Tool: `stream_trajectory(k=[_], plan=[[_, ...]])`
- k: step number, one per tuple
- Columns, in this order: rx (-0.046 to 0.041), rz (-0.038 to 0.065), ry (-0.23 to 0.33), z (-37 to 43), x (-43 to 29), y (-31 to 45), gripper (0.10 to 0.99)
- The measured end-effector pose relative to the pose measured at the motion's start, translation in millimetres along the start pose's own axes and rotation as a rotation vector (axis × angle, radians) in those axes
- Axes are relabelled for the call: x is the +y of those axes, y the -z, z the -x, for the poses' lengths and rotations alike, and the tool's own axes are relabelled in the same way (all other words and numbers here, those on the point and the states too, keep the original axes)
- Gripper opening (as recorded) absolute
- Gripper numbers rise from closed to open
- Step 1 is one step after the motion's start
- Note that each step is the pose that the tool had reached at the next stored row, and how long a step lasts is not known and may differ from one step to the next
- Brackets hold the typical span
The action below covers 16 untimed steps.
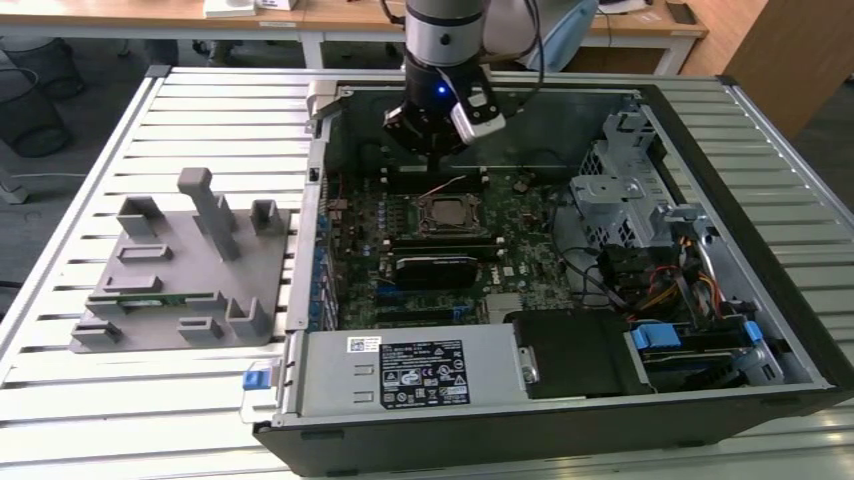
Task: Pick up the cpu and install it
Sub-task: 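Install the first cpu locking lever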
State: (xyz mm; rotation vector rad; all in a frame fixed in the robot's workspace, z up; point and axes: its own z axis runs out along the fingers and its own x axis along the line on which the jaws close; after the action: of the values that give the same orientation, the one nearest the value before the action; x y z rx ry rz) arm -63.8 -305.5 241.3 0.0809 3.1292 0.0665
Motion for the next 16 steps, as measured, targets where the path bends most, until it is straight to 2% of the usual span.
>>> stream_trajectory(k=[3,7,16], plan=[[0.0002,0.000,0.007,5.0,0.4,-1.7,0.106],[0.0019,0.000,0.045,7.2,0.4,-3.9,0.106],[0.0023,-0.003,0.056,15.7,3.1,-9.6,0.106]])
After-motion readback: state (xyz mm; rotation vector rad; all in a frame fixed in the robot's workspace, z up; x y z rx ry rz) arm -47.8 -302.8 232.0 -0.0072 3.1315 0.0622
